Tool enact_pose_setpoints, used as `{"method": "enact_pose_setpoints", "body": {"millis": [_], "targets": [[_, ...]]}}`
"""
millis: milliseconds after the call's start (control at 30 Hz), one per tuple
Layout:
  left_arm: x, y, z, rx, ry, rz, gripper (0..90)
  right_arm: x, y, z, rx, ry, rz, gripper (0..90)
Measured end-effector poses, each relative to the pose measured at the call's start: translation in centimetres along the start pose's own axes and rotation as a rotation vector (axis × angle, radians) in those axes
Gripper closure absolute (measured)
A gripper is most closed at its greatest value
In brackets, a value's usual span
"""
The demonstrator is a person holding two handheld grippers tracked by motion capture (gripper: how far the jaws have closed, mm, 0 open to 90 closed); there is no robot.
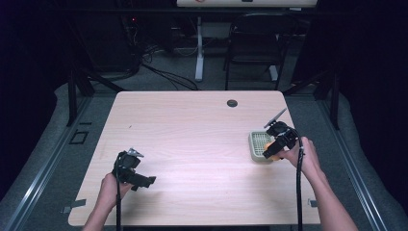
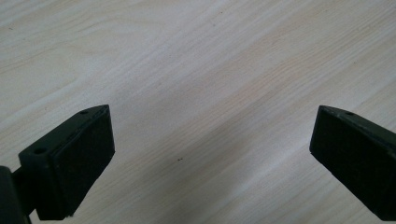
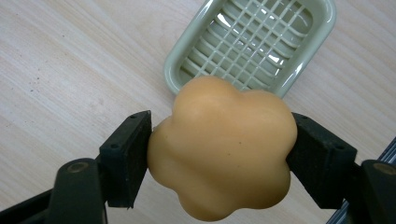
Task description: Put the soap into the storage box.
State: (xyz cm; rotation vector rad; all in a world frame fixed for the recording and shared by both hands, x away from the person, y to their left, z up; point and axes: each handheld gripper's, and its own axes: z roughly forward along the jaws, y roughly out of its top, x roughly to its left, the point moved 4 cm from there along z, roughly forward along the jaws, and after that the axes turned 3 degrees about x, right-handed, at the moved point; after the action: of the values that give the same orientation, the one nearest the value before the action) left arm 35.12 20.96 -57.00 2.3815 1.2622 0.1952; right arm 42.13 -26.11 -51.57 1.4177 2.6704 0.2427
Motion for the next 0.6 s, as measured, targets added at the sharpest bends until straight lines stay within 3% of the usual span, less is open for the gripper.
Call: {"method": "enact_pose_setpoints", "body": {"millis": [600], "targets": [[0.0, 0.1, 0.0, -0.003, -0.004, 0.002, 0.0, -0.5, 1.7, 0.2, -0.009, -0.023, 0.012, 26.9]]}}
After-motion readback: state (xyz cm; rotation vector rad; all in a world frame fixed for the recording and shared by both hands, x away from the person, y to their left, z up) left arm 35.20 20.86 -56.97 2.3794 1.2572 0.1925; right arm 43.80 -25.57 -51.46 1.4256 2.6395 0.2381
